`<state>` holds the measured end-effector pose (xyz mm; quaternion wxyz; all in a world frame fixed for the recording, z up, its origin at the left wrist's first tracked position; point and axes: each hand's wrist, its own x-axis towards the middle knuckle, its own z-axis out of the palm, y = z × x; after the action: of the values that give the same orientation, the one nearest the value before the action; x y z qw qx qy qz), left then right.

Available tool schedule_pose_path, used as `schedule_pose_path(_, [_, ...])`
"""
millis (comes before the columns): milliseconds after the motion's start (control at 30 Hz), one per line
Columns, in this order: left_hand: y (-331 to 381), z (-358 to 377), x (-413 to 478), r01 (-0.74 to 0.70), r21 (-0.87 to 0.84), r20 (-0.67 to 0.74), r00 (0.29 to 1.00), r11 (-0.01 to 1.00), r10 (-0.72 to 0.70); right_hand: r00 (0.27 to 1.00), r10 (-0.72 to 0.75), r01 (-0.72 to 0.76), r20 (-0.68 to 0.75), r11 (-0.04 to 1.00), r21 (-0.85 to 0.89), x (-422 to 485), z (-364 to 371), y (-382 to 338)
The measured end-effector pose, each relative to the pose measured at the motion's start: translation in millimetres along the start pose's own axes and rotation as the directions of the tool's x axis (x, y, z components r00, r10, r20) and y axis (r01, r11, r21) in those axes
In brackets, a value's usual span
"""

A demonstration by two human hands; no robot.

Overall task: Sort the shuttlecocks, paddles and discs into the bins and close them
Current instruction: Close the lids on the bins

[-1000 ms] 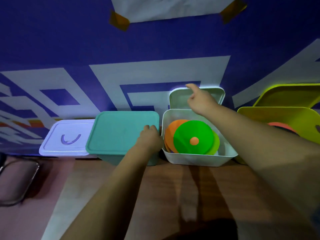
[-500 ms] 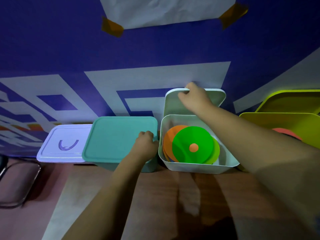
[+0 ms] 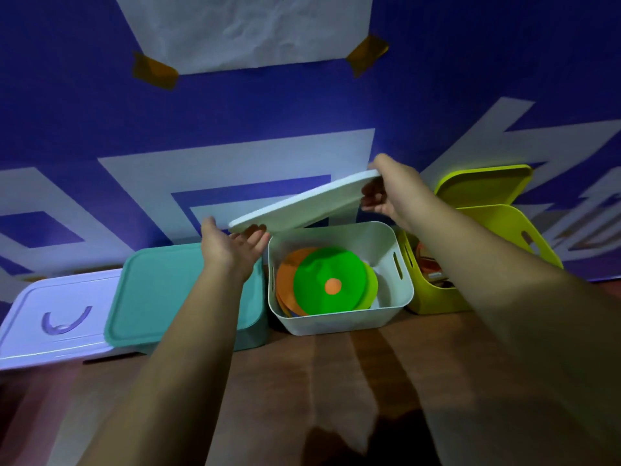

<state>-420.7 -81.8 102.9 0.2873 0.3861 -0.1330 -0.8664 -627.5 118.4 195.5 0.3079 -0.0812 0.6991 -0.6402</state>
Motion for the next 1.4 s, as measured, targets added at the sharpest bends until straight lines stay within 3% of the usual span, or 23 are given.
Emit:
schedule_pose_path(133, [-8.1,-0.1,-17.5,-0.098,0.241,-0.11,0.986,0.966,0.128,0.995,0.098,-0.098,0.019,0.995,-0.008,-8.5,-22.7,17.0])
schedule_pose_path(233, [-17.2,-8.2,-34.5,-0.071,0.465,-0.201,0.962,0.882,0.184,0.992,0.122,-0.117,0.031,0.983,-0.143,-5.3,-39.6,35.5])
schedule_pose_path(333, [-37.0,-25.4,-43.1,-0.011,0.752,-0.237,0.928,0.659,0.286,0.99,0.141,-0.127,0.008,0.915,-0.382,-0.5,-54.9,67.8])
schedule_pose_path(433, [-57.8,-47.9,-44.3,-0.008,0.923,-0.134,0.931,0.384,0.34,0.986,0.159,-0.155,-0.05,0.768,-0.621,-2.0,-69.3,102.9])
schedule_pose_path(567, [-80.6,-65.7,-49.3,0.052,0.999,-0.044,0.894,-0.006,0.446,0.996,0.09,-0.07,-0.027,0.514,-0.855,0.5,-76.7,135.4])
schedule_pose_path(667, [-96.8,-69.1,-52.6,0.083,0.97,0.03,0.891,-0.227,0.453,0.997,0.074,-0.045,-0.014,0.433,-0.9,-1.0,-76.1,150.1])
schedule_pose_path(967, [-122.4,-63.3,-50.8,0.181,0.887,0.042,0.885,-0.426,0.463,1.0,0.023,-0.021,-0.014,0.318,-0.948,-10.5,-74.7,171.5])
schedule_pose_path(1133, [-134.1,-65.8,-49.9,0.193,0.87,0.035,0.894,-0.454,0.447,1.0,-0.01,-0.005,-0.006,0.151,-0.989,-14.4,-75.8,182.4])
schedule_pose_path(1400, [-142.1,-68.0,-51.9,0.189,0.855,0.05,0.897,-0.483,0.44,0.999,-0.027,0.045,0.041,0.185,-0.982,-29.4,-77.2,189.0])
